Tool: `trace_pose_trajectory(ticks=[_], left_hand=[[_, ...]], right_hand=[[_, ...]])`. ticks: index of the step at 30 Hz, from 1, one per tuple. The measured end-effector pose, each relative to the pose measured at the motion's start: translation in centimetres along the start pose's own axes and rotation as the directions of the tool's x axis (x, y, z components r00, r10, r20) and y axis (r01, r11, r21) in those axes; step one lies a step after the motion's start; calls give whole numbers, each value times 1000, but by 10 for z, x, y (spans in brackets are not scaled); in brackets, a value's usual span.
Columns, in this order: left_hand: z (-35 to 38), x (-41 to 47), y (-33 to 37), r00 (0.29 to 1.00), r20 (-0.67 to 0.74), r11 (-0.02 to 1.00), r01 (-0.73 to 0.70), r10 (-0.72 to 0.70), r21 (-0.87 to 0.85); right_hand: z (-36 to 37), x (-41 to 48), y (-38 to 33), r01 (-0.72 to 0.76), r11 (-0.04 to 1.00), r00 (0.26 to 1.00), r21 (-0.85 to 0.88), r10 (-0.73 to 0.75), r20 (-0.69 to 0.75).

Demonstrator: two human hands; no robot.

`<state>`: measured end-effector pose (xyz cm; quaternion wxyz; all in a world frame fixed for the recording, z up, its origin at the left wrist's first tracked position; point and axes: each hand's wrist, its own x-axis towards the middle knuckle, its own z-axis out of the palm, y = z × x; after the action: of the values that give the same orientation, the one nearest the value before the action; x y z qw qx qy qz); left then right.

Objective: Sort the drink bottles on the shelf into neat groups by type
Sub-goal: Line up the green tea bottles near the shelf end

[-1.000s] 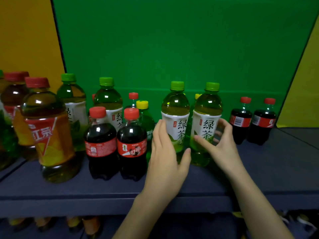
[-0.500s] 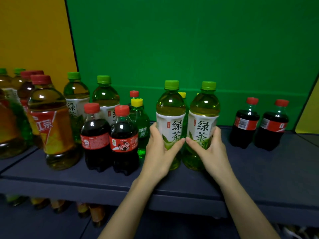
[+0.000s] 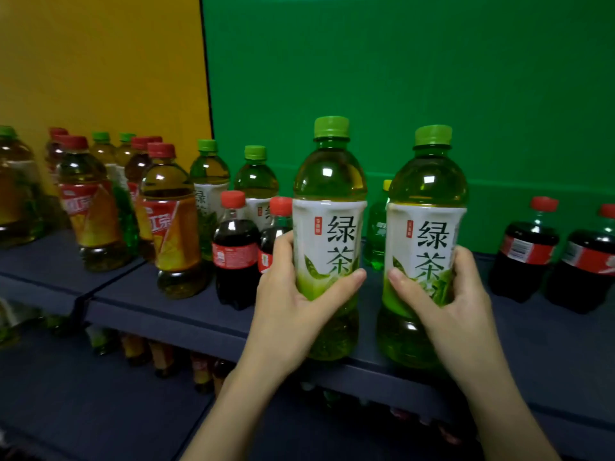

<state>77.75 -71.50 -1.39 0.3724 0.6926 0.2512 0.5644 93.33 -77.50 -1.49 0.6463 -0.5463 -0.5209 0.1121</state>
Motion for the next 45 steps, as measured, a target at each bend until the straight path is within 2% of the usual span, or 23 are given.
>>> trace_pose_trajectory(ticks=[13,25,37,45], left_hand=[[-118,-33,-1,946,-323,986,50,5,162],[-254,-39,-25,905,-424,958,85,42,275],[-387,-37,-55,887,-461,930,155,17,332],[-468,-24,-84,848,-529,908,193,37,373]], right_hand=[[90,-16,-26,23,994,978,106,-44,201],[223,-34,-54,17,993,945,117,-54,322],[365,-45,-72,14,988,934,157,-68,350],[465,-36,-71,29,987,910,157,-91,405]])
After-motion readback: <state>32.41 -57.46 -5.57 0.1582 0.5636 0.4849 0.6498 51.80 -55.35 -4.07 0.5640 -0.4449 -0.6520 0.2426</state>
